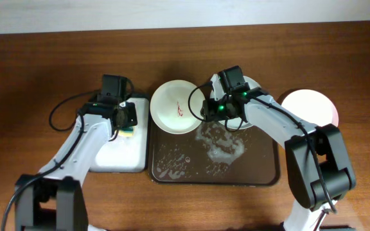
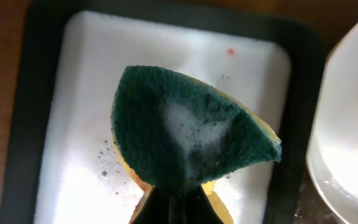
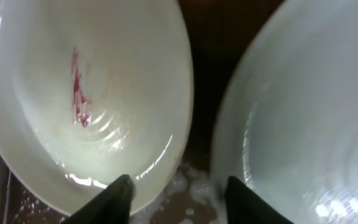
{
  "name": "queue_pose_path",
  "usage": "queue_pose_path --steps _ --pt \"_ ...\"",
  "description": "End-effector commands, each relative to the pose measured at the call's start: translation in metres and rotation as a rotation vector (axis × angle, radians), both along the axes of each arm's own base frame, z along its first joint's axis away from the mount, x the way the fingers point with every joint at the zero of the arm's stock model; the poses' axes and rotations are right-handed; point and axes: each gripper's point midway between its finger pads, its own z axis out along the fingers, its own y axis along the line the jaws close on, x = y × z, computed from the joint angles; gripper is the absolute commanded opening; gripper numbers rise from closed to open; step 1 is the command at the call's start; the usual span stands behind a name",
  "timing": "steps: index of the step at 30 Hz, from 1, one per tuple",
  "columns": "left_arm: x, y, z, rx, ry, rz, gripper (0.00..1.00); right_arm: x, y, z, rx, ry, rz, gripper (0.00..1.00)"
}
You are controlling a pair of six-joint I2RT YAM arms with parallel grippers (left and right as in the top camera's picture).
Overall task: Clean dirty plates on tray and stack at the side
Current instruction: 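Move the right gripper to the back-left plate and grip its rim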
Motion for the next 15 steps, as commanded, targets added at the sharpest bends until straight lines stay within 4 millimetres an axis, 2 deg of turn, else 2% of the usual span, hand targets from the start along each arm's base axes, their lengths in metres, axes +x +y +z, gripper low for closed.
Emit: queue_pose_path --steps 1,9,15 --pt "0.0 0.001 -0.013 0.015 0.032 0.012 0.01 0.004 0.006 -0.006 0.011 0.025 -0.062 0.47" --pt "-0.001 0.001 -0.015 0.016 0.038 0.012 0.02 0.002 0.014 -0.008 0.017 0.038 -0.083 0.41" --pt "-0.001 0.001 -0.015 0.016 0.038 0.011 0.03 0.015 -0.006 0.009 -0.031 -0.029 -0.141 0.42"
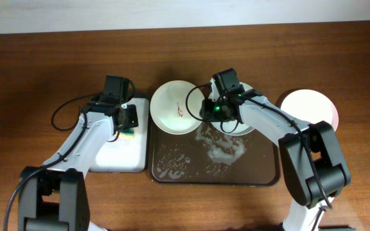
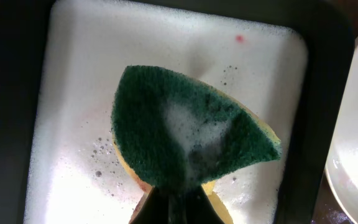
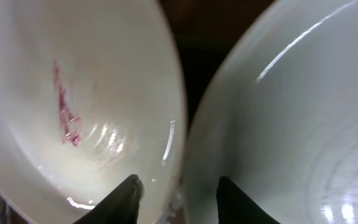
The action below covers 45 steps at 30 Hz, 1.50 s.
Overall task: Clean dirty plates on tray and stack at the side
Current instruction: 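Move the right gripper to the back-left plate and grip its rim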
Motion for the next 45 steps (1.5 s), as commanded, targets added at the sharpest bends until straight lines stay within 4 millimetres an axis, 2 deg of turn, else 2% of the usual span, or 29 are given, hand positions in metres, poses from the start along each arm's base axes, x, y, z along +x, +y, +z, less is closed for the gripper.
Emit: queue_pose_path --steps 1,3,6,11,16,20,25,28,33,37,41,44,45 --pt "0.001 0.001 -0.001 0.011 0.0 0.009 0.03 0.015 -0.01 0.026 -0.02 -0.076 -0.035 0.42" --pt "0.001 0.001 -0.001 0.011 0.0 0.009 0.03 0.012 -0.003 0.042 0.007 -0.098 0.026 0.42" --pt "0.001 0.001 -0.001 0.011 0.0 0.009 0.03 -0.003 0.004 0.054 0.042 -0.056 0.055 0.42" --pt "0.001 0.001 -0.002 0.011 0.002 0.009 0.03 -0.039 0.015 0.04 0.053 0.092 0.073 0.42" --pt "-0.002 0.002 -0.003 0.013 0.012 0.009 0.03 -0.049 0.022 0.025 0.032 0.141 0.011 0.42" --pt "-0.002 0.001 -0.003 0.012 0.012 0.009 0.03 -0.046 0.026 0.012 0.022 0.144 0.014 0.42" --pt "-0.002 0.001 -0.003 0.012 0.012 0.009 0.03 -0.037 0.016 -0.009 -0.039 0.144 -0.045 0.42" --pt "-0.001 0.001 -0.002 0.012 0.012 0.009 0.03 -0.031 0.017 -0.011 -0.037 0.124 -0.049 0.43" --pt "-0.002 0.001 -0.003 0.012 0.012 0.009 0.03 -0.004 0.011 -0.005 -0.076 0.001 -0.09 0.5" --pt "-0.002 0.001 -0.003 0.012 0.012 0.009 0.03 0.005 0.011 -0.002 -0.074 -0.042 -0.102 0.52" --pt "-0.003 0.002 -0.003 0.013 0.018 0.009 0.03 0.006 0.012 -0.003 -0.073 -0.045 -0.101 0.45" --pt "-0.003 0.002 -0.003 0.013 0.019 0.009 0.02 0.005 0.011 -0.009 -0.079 -0.034 -0.101 0.32" --pt "-0.003 0.002 -0.003 0.013 0.019 0.009 0.02 0.006 0.011 -0.011 -0.079 -0.033 -0.101 0.31"
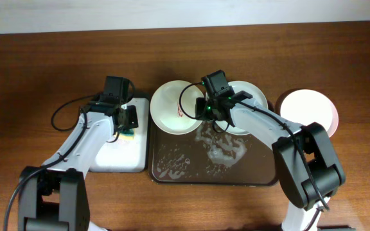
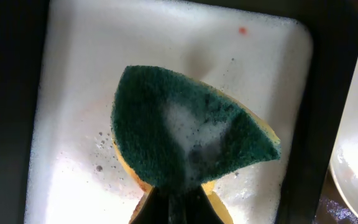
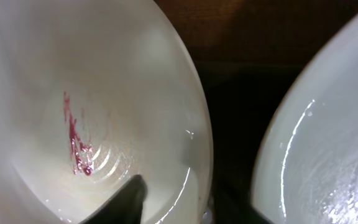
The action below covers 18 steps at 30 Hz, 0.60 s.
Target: Clean dirty plates on tray and stack at the side
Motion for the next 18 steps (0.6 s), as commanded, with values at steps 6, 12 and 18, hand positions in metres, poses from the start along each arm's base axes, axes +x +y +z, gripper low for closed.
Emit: queue_pose_path --steps 6,12,18 --pt "0.001 0.001 -0.002 0.011 0.003 0.008 0.02 0.006 -0.001 -0.009 -0.021 -0.024 0.007 0.13" --pt "0.0 0.001 -0.002 0.011 0.003 0.008 0.03 -0.027 -0.015 -0.008 -0.075 0.101 0.01 0.04" --pt "0.0 0.001 -0.002 0.011 0.003 0.008 0.03 -0.098 -0.034 -0.013 -0.132 0.394 0.036 0.04"
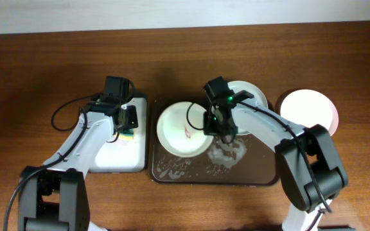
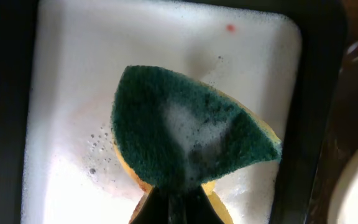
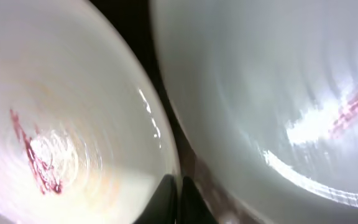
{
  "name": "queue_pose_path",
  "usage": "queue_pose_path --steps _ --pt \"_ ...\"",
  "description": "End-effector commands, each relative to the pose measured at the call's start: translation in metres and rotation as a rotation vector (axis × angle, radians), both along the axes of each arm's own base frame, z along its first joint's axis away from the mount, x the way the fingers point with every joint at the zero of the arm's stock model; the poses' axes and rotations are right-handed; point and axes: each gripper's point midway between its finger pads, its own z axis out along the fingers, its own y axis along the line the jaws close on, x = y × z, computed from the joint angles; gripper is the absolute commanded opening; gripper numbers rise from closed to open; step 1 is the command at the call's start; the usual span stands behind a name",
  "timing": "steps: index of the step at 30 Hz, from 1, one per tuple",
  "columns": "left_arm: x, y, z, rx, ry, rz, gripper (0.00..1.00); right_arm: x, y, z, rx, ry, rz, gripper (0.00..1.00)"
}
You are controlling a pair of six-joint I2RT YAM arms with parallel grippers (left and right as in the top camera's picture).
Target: Clean dirty plates on tray and stack at the side
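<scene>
A white plate with a red smear point(image 1: 180, 130) lies on the left half of the brown tray point(image 1: 262, 173). My right gripper point(image 1: 212, 126) is shut on its right rim; in the right wrist view the fingers point(image 3: 165, 198) pinch that rim beside the smear point(image 3: 36, 155). A second white plate point(image 1: 249, 96) with a red streak sits at the tray's far right. My left gripper point(image 1: 124, 120) is shut on a green and yellow sponge point(image 2: 185, 124) over the white foam-filled tray point(image 2: 67, 93).
A pale plate point(image 1: 308, 110) rests on the table to the right of the brown tray. Foam and water cover the tray's middle point(image 1: 227, 151). The foam tray point(image 1: 117, 157) stands just left of the brown tray. Cables loop off both arms.
My right gripper has shut on the smeared plate's rim. The plate has moved from the tray's far left corner toward the front and now lies inside the tray. The left gripper and its sponge hold still.
My right gripper stood open between the two plates. It then sat closer to the left plate, and later straddled that plate's rim. Now it is shut on the rim and the plate lies nearer the front. The left gripper held the sponge over the foam throughout.
</scene>
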Motion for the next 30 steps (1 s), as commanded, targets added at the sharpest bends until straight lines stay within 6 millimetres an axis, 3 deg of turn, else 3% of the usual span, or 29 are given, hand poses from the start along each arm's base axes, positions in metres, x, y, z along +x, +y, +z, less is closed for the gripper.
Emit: queue_pose_path --steps 1,3,5,9,13,17,24,26,30 --pt "0.0 0.001 -0.002 0.008 0.003 0.007 0.03 -0.039 -0.004 0.003 0.004 0.15 0.02 0.04" --pt "0.0 0.001 -0.002 0.008 0.003 0.007 0.03 -0.047 -0.007 0.003 -0.011 0.185 0.02 0.15" --pt "0.0 0.001 -0.002 0.008 0.003 0.007 0.03 -0.043 -0.009 0.003 -0.018 0.169 0.017 0.29" --pt "-0.001 0.0 -0.002 0.003 0.009 0.005 0.03 -0.028 -0.008 0.002 -0.024 0.102 0.015 0.31" --pt "-0.001 -0.001 -0.003 0.002 0.013 0.004 0.03 -0.017 -0.007 0.002 -0.024 0.055 0.022 0.29" --pt "-0.001 0.0 -0.003 0.001 0.013 0.008 0.05 -0.021 -0.008 0.0 -0.031 0.068 0.039 0.05" --pt "-0.004 0.0 -0.031 0.013 0.079 0.008 0.09 -0.023 -0.008 0.0 -0.034 0.074 0.041 0.04" --pt "-0.005 0.0 -0.042 0.017 0.101 0.008 0.14 -0.023 -0.008 0.0 -0.034 0.074 0.042 0.04" --pt "-0.008 0.001 -0.057 0.024 0.139 0.008 0.5 -0.023 -0.008 0.0 -0.034 0.075 0.042 0.04"
